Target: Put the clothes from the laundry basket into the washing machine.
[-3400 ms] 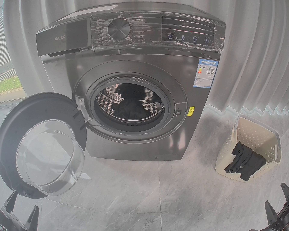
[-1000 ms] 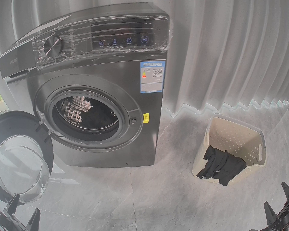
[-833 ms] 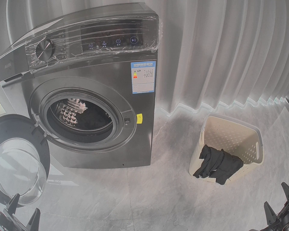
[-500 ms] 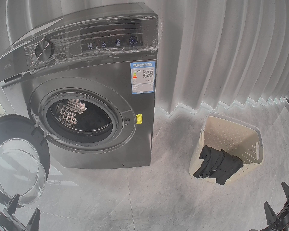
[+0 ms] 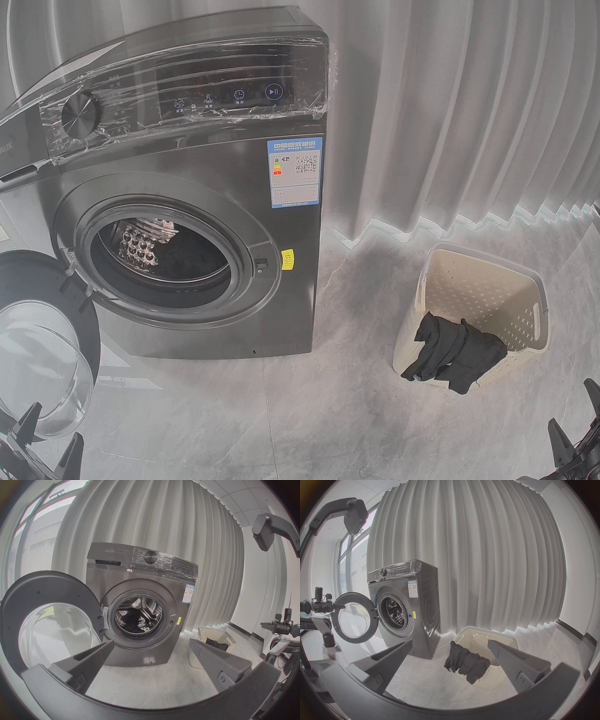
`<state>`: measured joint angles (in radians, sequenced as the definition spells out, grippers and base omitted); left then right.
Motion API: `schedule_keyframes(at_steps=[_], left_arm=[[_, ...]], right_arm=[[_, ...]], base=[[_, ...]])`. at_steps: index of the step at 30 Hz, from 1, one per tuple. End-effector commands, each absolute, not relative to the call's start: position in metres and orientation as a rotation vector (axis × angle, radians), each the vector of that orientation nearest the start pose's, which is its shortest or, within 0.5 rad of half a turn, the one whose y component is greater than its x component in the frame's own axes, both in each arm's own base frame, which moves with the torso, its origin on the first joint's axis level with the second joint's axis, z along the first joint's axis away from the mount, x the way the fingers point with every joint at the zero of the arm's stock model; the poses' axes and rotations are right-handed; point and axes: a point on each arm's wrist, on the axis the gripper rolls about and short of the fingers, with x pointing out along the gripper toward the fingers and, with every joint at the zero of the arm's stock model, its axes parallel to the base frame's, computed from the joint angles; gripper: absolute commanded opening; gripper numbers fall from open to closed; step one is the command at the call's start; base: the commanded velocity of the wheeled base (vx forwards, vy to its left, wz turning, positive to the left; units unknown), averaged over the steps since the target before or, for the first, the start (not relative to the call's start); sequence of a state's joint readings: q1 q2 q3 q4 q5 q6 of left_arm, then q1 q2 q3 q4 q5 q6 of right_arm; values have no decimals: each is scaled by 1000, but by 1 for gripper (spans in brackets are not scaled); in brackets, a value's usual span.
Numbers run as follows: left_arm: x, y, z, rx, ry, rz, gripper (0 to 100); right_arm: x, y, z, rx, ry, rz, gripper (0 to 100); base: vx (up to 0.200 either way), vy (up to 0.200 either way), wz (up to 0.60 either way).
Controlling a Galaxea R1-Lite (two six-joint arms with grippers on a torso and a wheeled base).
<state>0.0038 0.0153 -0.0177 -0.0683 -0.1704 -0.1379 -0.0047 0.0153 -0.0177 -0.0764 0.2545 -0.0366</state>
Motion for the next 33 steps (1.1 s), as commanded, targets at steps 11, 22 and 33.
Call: schedule_keyframes(at_steps=[11,22,33], left_arm=[[-23,-4,83,-132,-54,-170,100],[-23,-4,83,-132,-54,-170,100],[-23,-4,83,-131,-55,-161,100]], right_arm=[[-24,6,83,-47,-81,255,100],[-24,6,83,-45,-81,253,100],[-24,6,83,-45,-81,253,100]], base=[[0,0,-382],[0,0,-109],[0,-109,0]])
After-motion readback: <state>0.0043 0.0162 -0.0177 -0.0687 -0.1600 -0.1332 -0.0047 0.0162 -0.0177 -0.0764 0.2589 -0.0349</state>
